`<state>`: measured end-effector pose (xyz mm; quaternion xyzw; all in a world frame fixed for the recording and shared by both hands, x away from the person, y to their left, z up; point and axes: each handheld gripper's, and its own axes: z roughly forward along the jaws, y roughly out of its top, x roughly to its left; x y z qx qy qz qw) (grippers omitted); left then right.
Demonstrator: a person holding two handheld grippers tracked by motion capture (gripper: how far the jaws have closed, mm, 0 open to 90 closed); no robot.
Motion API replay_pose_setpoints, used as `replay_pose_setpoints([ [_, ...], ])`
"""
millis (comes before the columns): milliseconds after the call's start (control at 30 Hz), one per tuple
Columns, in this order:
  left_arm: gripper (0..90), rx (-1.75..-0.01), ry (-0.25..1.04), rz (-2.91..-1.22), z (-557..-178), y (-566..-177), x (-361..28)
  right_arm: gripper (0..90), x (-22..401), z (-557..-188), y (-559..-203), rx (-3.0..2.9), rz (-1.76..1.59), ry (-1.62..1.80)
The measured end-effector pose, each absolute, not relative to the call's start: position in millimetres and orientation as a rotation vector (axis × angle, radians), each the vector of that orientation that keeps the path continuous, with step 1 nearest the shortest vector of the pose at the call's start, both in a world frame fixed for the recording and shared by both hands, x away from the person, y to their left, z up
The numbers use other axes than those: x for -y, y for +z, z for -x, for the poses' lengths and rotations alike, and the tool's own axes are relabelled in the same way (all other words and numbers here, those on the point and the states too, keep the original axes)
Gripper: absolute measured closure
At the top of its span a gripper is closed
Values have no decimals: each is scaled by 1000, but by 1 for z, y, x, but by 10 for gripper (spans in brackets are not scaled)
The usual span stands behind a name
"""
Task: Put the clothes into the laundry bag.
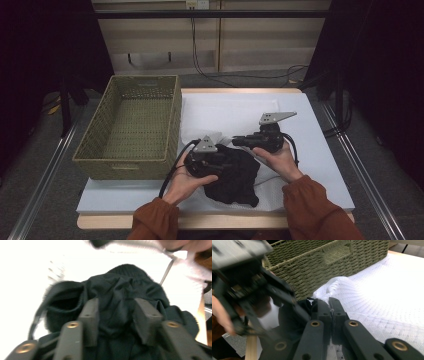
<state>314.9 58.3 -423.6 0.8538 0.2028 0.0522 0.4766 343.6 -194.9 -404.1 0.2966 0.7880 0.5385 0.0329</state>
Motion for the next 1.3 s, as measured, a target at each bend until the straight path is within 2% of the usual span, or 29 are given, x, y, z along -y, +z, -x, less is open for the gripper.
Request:
replay_pose_setpoints([
  [133,367,-557,190,-2060,-314,-416,-78,893,195,-343,-405,-2425,-916,1654],
  [167,313,-572,197,-2054,-315,-418,-81,892,194,-344,-405,-2424,-914,1652],
  [300,226,-616,185,-2061,-323,-431,-87,893,191,-344,-406,-2437,-911,1649],
  [433,190,-621,140,-2089,-329,-446,-82,893,192,-344,-406,-2435,-912,1647],
  [533,195,-606,138,-2123,-327,-452,-71,892,193,-344,-405,-2431,-911,1651],
  [600,236,-611,133,-2136,-327,-453,-67,893,194,-344,-405,-2430,-909,1651],
  [700,367,-599,110,-2150,-327,-456,-65,893,193,-344,-405,-2431,-910,1653],
  [833,628,-581,88,-2173,-327,-458,-60,892,191,-343,-404,-2436,-902,1652],
  [900,717,-570,78,-2182,-326,-457,-57,893,192,-343,-404,-2431,-901,1655],
  [1000,762,-576,45,-2148,-326,-455,-55,893,192,-343,-404,-2432,-902,1657],
  [1300,775,-539,54,-2138,-323,-447,-41,893,190,-343,-404,-2437,-898,1666],
])
